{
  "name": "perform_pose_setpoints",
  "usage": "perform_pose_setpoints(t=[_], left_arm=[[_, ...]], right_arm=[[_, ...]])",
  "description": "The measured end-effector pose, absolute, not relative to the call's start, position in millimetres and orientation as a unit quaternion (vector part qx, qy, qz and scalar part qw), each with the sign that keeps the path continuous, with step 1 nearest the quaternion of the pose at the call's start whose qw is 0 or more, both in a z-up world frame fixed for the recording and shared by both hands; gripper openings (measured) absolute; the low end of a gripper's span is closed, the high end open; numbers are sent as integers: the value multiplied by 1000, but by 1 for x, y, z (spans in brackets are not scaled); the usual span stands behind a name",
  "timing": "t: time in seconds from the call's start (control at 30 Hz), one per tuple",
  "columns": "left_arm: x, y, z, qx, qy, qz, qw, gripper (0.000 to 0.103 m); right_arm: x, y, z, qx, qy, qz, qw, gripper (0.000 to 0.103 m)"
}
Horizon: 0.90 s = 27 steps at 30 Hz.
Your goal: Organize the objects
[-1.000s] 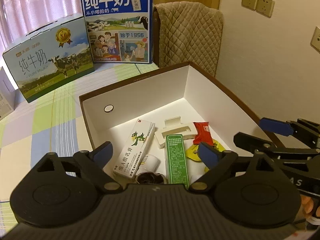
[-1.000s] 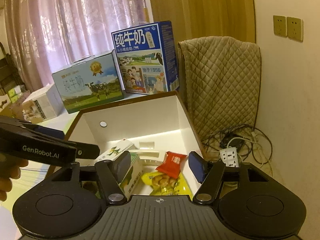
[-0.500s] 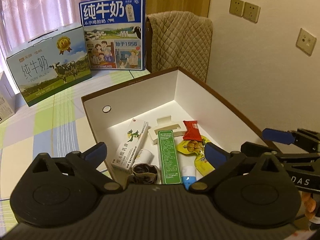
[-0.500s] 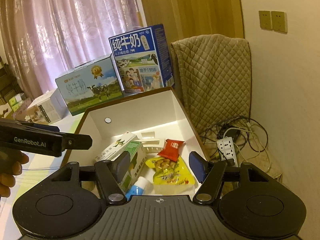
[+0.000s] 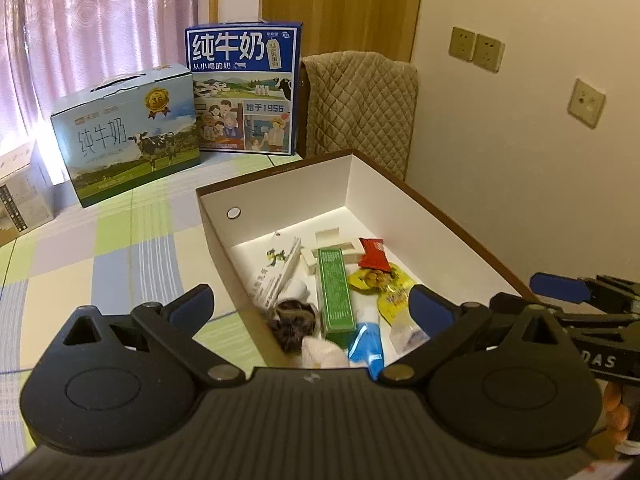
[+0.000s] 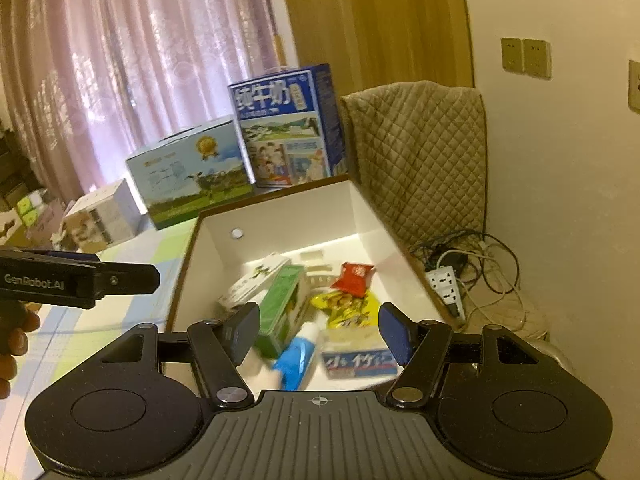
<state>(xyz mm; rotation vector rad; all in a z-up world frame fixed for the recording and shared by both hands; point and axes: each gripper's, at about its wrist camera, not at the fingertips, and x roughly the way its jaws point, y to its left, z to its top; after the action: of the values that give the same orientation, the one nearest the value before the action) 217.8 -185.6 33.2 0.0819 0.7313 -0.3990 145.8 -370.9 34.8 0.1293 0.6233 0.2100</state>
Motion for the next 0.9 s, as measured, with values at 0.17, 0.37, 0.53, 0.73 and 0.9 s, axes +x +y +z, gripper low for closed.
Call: perform_pose_setpoints(t=[0.17,0.37,0.53,0.73,0.9], left_arm=[[187,-160,38,50,357,-189,913,102],[148,-118,37,29,374,-162,913,102],[123,-82,29,8,391,-122,912,102],[99,-47,18,-4,403,-85,911,102],[84,-23,10,-16,412,-52,910,102]], right_arm=[[121,-350,39,68,306,126,941,63],[98,-317,38,76,311,165,933,63],[88,-284,27,81,327,197,921,63],[82,-249,7,64,346,228,908,63],[81,-230,-14,58,366,240,897,63]])
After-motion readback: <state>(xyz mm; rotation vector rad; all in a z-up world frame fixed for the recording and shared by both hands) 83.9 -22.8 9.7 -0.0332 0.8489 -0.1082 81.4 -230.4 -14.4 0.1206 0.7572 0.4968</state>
